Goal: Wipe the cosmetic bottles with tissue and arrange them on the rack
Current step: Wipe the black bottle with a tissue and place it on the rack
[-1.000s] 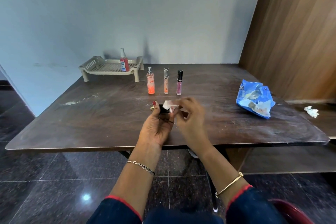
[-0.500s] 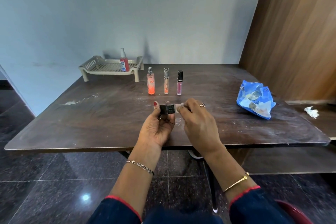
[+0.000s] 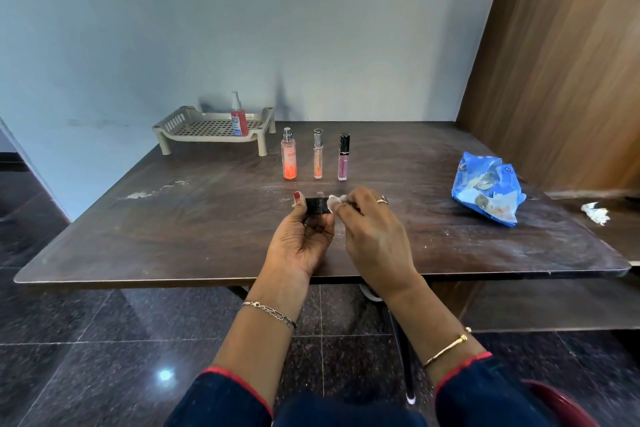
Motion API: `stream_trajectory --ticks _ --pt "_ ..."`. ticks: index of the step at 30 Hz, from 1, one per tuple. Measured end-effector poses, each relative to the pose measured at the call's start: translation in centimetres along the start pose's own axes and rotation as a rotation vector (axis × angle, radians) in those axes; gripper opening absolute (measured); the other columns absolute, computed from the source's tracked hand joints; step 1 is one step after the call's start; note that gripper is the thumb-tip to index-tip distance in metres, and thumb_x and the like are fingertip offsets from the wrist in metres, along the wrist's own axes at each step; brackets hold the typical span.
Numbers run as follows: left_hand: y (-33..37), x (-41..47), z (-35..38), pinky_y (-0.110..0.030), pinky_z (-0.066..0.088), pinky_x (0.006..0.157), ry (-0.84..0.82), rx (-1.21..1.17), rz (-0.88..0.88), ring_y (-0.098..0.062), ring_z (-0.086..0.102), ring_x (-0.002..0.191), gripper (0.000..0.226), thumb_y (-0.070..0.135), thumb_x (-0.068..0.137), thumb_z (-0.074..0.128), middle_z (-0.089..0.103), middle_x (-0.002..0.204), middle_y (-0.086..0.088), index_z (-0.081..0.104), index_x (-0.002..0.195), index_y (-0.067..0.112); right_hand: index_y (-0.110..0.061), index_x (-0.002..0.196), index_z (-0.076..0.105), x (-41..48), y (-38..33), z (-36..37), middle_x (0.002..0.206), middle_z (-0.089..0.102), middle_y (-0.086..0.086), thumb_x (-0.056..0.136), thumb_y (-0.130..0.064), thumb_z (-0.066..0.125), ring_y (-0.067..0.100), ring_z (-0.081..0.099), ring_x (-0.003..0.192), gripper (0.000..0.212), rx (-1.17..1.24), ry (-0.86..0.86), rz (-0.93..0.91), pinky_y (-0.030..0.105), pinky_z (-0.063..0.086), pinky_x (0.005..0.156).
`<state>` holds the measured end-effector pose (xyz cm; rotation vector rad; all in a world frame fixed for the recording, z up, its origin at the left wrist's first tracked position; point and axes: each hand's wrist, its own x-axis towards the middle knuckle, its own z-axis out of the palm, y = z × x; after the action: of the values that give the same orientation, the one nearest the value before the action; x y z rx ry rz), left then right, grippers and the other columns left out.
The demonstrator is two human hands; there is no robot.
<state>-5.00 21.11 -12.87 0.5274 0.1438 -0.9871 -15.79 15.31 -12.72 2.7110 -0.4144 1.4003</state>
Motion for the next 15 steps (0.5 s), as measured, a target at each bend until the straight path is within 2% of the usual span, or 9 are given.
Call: stream_trajectory --ticks 2,5,7,8,10,13,15 --pt "0.1 0.0 0.0 -0.023 0.054 0.046 0.017 0.014 0.019 -0.015 0.063 0.051 0.023 0.025 0.092 0.057 0.063 0.079 -0.012 0.056 0.090 0.002 -0.006 0.100 0.068 0.3 0.2 0.1 0.089 0.058 0.008 0.085 -0.006 0.058 0.024 0.058 0.071 0.018 0.038 -0.004 0.074 0.035 0.052 0.050" --pt "0.1 0.0 0.3 -0.024 0.056 0.052 0.029 0.065 0.057 -0.015 0.063 0.046 0.021 0.023 0.092 0.058 0.065 0.066 -0.010 0.057 0.084 0.004 -0.006 0.103 0.067 0.6 -0.5 0.2 0.091 0.059 0.008 0.079 0.002 0.065 0.024 0.058 0.071 0.025 0.082 -0.011 0.080 0.033 0.051 0.052" --pt "0.1 0.0 0.5 -0.028 0.054 0.061 0.041 0.104 0.087 -0.017 0.065 0.051 0.020 0.021 0.092 0.058 0.067 0.062 -0.010 0.057 0.081 0.004 -0.006 0.101 0.067 0.8 -1.1 0.2 0.091 0.059 0.009 0.078 0.004 0.065 0.024 0.058 0.070 0.026 0.099 -0.041 0.046 0.034 0.050 0.051" --pt "0.2 -0.1 0.5 -0.029 0.054 0.064 0.050 0.114 0.092 -0.019 0.065 0.057 0.019 0.020 0.092 0.059 0.067 0.068 -0.011 0.058 0.083 0.003 -0.006 0.099 0.067 0.7 -1.2 0.3 0.091 0.059 0.009 0.076 0.005 0.066 0.024 0.058 0.071 0.025 0.102 -0.053 0.033 0.033 0.050 0.051" --pt "0.5 -0.1 0.3 -0.031 0.056 0.060 0.053 0.098 0.086 -0.022 0.065 0.066 0.018 0.020 0.090 0.060 0.065 0.078 -0.012 0.058 0.087 0.003 -0.008 0.097 0.067 0.5 -1.2 0.3 0.091 0.059 0.007 0.078 0.003 0.064 0.022 0.056 0.075 0.022 0.129 -0.089 -0.006 0.031 0.049 0.053" --pt "0.9 -0.5 0.4 -0.026 0.055 0.046 0.051 0.099 0.093 -0.020 0.063 0.057 0.019 0.021 0.092 0.057 0.064 0.070 -0.013 0.056 0.086 0.003 -0.010 0.097 0.065 -0.9 0.0 0.6 0.096 0.059 0.005 0.088 -0.010 0.050 0.021 0.056 0.079 0.018 0.169 -0.212 -0.092 0.034 0.051 0.056" --pt "1.6 -0.6 0.7 -0.023 0.052 0.047 0.075 0.166 0.133 -0.017 0.057 0.063 0.017 0.022 0.091 0.057 0.060 0.075 -0.011 0.056 0.084 0.007 -0.009 0.095 0.067 -1.9 1.1 0.6 0.097 0.060 0.006 0.088 -0.010 0.052 0.023 0.059 0.079 0.017 0.195 -0.224 -0.067 0.038 0.053 0.058"
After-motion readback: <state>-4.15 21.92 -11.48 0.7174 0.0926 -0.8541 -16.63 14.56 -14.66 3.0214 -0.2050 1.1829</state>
